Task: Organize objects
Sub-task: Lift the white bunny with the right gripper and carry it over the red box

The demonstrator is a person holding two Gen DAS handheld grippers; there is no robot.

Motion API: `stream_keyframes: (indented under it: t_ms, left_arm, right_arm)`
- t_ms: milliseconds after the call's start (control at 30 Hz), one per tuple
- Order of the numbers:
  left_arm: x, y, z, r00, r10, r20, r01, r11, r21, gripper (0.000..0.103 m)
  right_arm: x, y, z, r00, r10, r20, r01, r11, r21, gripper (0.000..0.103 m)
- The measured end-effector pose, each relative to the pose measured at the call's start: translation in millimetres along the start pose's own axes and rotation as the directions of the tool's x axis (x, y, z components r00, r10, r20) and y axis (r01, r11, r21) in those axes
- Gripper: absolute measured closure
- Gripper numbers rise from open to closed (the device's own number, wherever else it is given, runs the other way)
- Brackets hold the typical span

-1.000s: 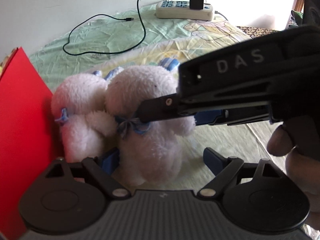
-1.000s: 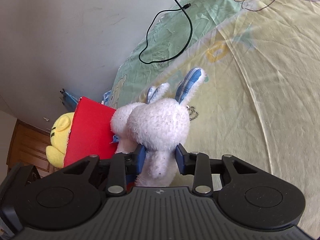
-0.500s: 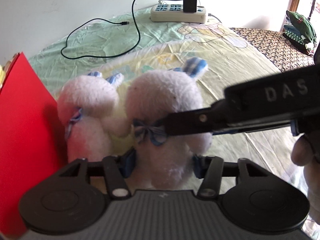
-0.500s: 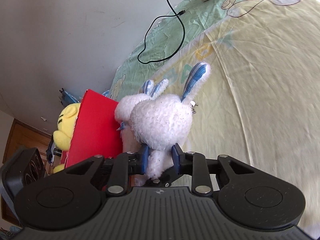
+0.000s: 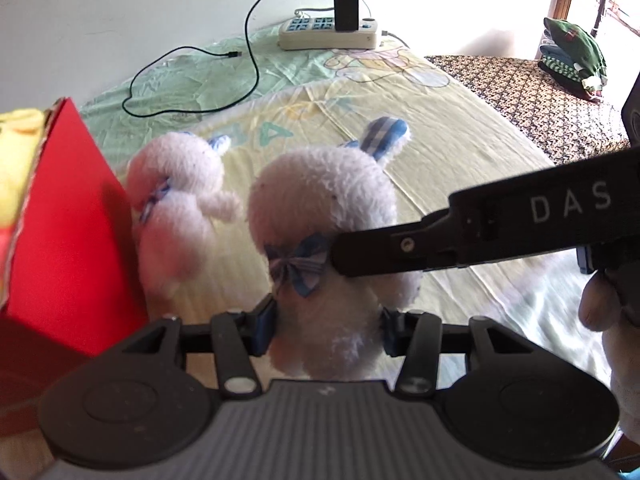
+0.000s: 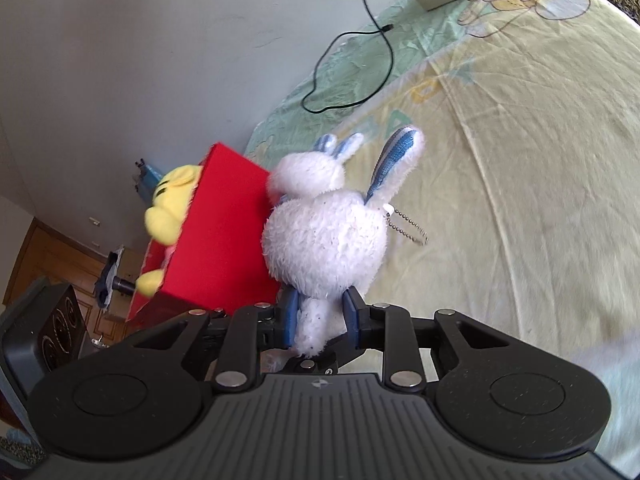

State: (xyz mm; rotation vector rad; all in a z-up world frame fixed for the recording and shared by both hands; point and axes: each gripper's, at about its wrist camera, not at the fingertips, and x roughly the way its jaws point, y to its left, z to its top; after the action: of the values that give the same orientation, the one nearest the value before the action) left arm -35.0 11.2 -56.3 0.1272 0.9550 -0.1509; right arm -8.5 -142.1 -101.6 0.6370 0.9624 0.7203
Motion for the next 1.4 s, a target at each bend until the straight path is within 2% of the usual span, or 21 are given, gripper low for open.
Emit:
stream_keyframes:
  t_ms: [233,467,733,1067,1400]
  left_arm:
    - [-29.4,0.0,-12.2,0.999,0.028,0.047,-0.027,1.000,-0.009,0.052]
    - [-57.1,14.0,-22.0,0.993,0.050,0.103,-0.044,0.997,-0.056,0.052]
    - [-96.2,34.2,-29.2,0.975,0.080,0.208,-0.063,0.994,-0.086,0.052]
    - [-148.0,91.7,-38.8,0.941,0.065,0.333,-0.038,0.995,-0.090,0.052]
    - [-173.5,165.7,-55.1,0.921,0.101,0.376,-0.049,0.988,-0.146,0.052]
  right_arm:
    - [-6.1,18.8,-10.6,0.999,0.047,0.018,-0.047,0.998,-0.040,0.076]
    - [-8.8,46.8,-16.1,0.995,0.094,0.043,-0.089,0.989,-0.122,0.076]
    - [-9.3,91.5,-22.8,0.979,0.156,0.131,-0.130,0.974,-0.187,0.076]
    - [23.1,158.0,-30.8,0.957,0.200,0.212,-0.141,0.955,-0.262,0.076]
    - [87.5,211.3,-31.0,0.953,0.242,0.181,-0.177,0.932,-0.315,0.076]
